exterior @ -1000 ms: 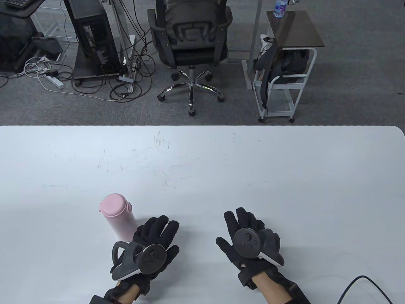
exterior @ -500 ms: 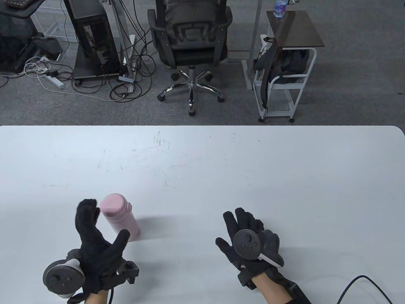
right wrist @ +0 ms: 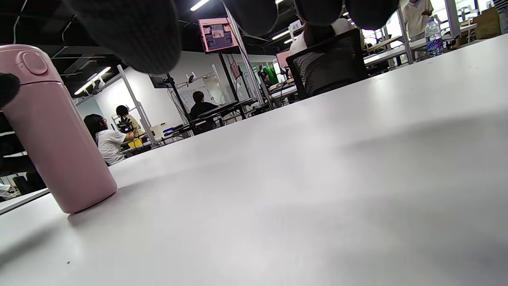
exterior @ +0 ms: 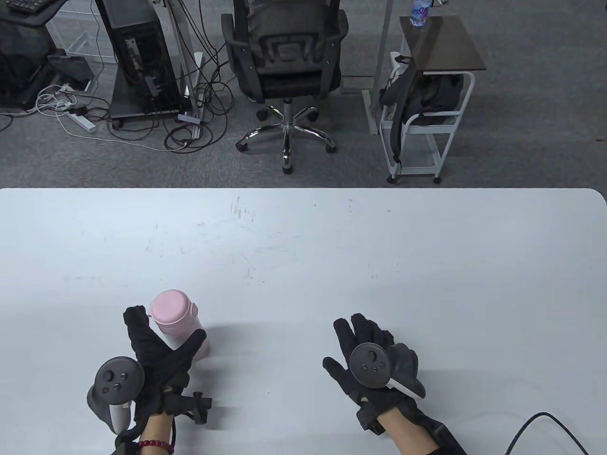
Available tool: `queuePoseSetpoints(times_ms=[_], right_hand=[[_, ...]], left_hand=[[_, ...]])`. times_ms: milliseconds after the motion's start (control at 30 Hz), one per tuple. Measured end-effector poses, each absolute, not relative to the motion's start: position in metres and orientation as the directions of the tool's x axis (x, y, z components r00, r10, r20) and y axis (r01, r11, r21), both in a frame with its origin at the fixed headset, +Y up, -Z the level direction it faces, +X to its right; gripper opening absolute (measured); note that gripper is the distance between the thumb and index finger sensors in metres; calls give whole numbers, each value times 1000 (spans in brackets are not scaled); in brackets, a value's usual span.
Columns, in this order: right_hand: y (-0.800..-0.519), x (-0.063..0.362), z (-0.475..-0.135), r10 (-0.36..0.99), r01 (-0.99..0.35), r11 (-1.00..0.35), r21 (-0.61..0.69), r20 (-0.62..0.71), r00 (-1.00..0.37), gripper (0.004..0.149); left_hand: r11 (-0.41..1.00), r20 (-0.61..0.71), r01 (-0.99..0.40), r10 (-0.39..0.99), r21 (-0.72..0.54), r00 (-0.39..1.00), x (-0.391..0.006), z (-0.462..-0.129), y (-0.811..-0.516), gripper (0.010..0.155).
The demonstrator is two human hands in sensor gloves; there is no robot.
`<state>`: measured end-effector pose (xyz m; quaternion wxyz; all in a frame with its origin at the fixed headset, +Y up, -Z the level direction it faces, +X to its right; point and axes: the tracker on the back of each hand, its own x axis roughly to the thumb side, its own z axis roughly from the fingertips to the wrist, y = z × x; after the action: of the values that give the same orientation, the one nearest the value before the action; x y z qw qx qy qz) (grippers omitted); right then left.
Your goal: Open thermos by twisting cap
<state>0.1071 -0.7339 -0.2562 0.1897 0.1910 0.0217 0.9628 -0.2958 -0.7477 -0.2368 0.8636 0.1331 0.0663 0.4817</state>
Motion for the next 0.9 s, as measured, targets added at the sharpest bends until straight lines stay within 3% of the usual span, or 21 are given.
queuePoseSetpoints(times_ms=[167,600,733,833,900], right_hand=[[-734,107,-256,374,-356,-927,118,361,-854,81],[-735,106,-258,376,-353,-926,131,362,-853,81],[-735,105,-258,375,-352,-927,131,365,-852,81],[-734,106,-258,379,-358,-925,125,366,-850,80],[-731,106,-257,378,-363,-925,112,371,-848,80]], left_hand=[[506,-64,-827,859,245,508,-295,-243,-764,100],[428,-119,-880,904,205,412,-297,-251,-776,100],[480,-140,-853,877,202,460,-296,-251,-775,92],[497,-118,-844,868,202,482,-297,-252,-770,93],[439,-20,-875,896,206,444,-290,-250,-762,92]])
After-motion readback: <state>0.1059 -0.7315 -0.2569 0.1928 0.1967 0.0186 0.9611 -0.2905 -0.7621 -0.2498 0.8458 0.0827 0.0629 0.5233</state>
